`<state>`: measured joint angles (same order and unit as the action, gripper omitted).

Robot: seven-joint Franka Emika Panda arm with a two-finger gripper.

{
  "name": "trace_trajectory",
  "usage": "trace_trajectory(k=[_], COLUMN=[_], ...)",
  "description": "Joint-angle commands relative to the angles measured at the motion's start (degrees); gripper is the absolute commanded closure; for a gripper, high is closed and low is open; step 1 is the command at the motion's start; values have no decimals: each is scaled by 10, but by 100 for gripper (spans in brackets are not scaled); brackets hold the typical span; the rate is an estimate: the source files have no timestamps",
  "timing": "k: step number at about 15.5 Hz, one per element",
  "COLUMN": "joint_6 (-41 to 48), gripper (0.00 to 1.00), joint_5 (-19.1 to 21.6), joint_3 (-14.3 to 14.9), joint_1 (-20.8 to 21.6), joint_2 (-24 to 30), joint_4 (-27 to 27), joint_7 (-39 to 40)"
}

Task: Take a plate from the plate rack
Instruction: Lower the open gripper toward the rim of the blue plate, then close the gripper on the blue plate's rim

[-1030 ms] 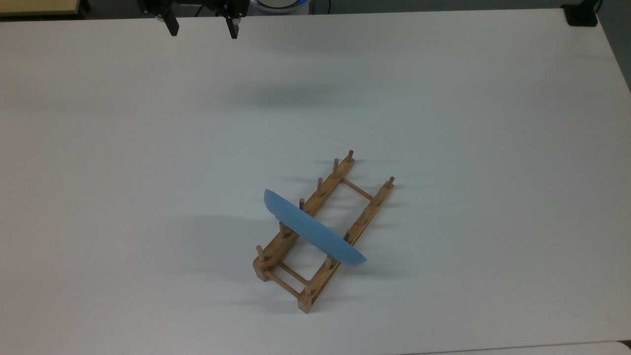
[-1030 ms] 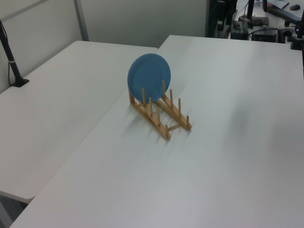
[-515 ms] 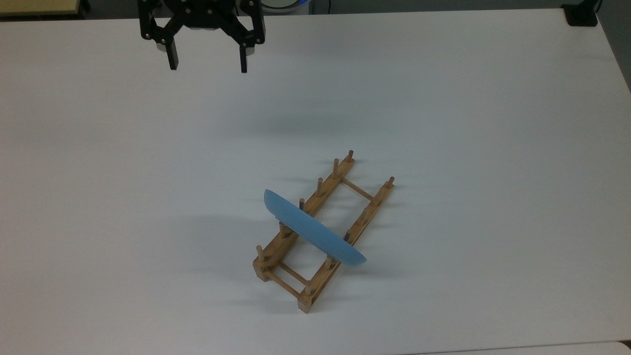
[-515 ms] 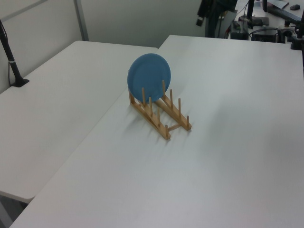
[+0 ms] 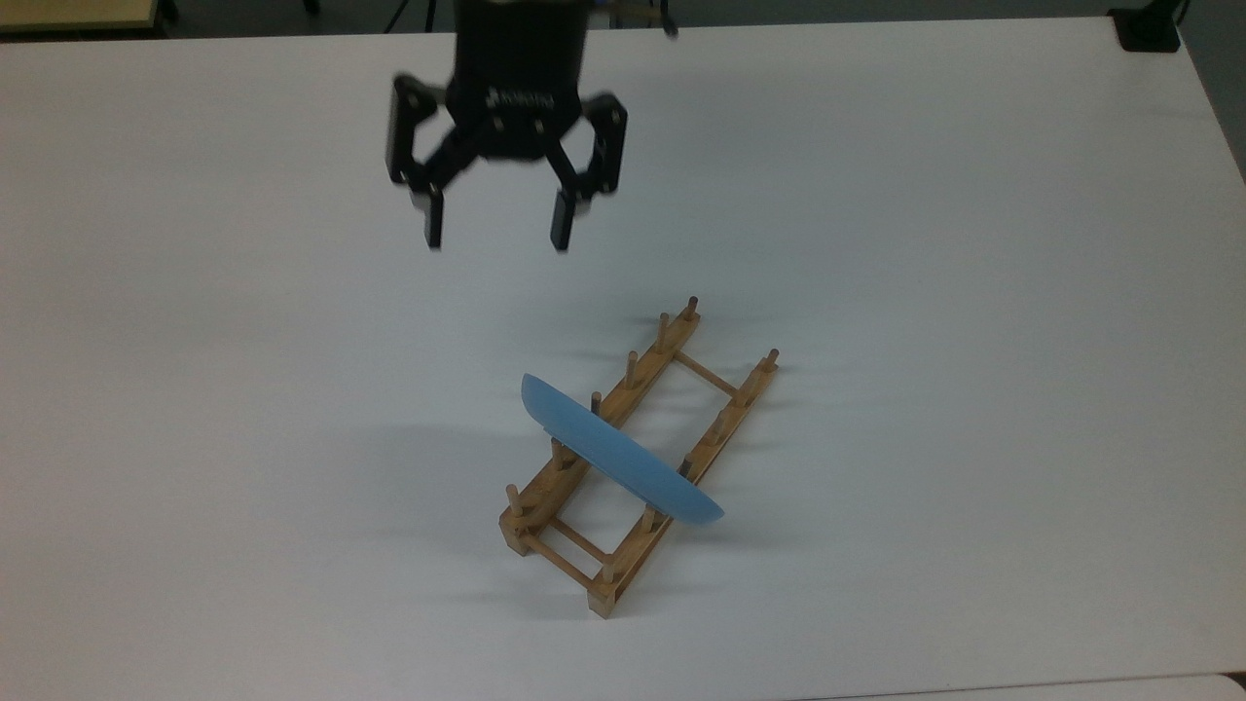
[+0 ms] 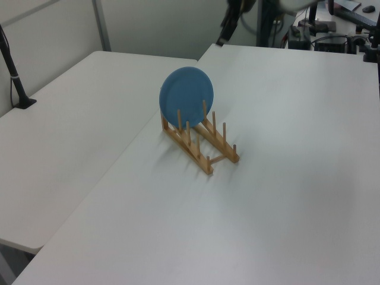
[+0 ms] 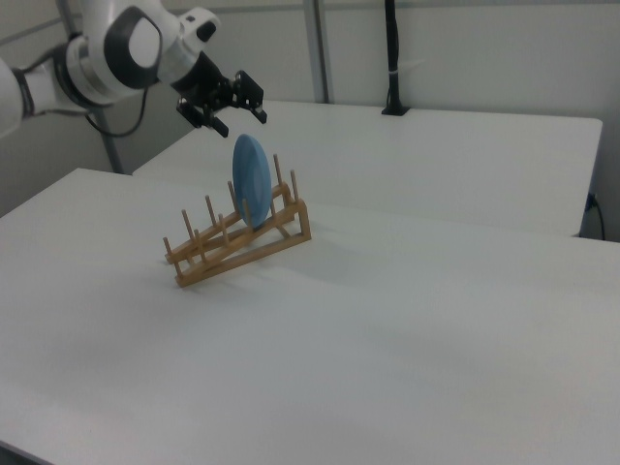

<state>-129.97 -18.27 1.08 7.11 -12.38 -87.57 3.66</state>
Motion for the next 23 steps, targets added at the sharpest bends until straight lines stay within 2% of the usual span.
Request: trace_trajectory(k=[1,6,9,11,16,19,23], joint_6=[-46,-47,-56,-58,-73,-74,-73], gripper=[13,23,26,27,36,47,64], joint_5=[-55,-103,-140,-149,-163,-193,-214], joint_3=[12,14,14,14,15,15,15], joint_1=[33,58,59,59,58,59,68], joint_2=[-40,-87,-132,-141,-184,-186,-186], joint_4=[6,44,93,105,141,145,144], joint_7=[2,-20,-70,-79,-92,-112,-113])
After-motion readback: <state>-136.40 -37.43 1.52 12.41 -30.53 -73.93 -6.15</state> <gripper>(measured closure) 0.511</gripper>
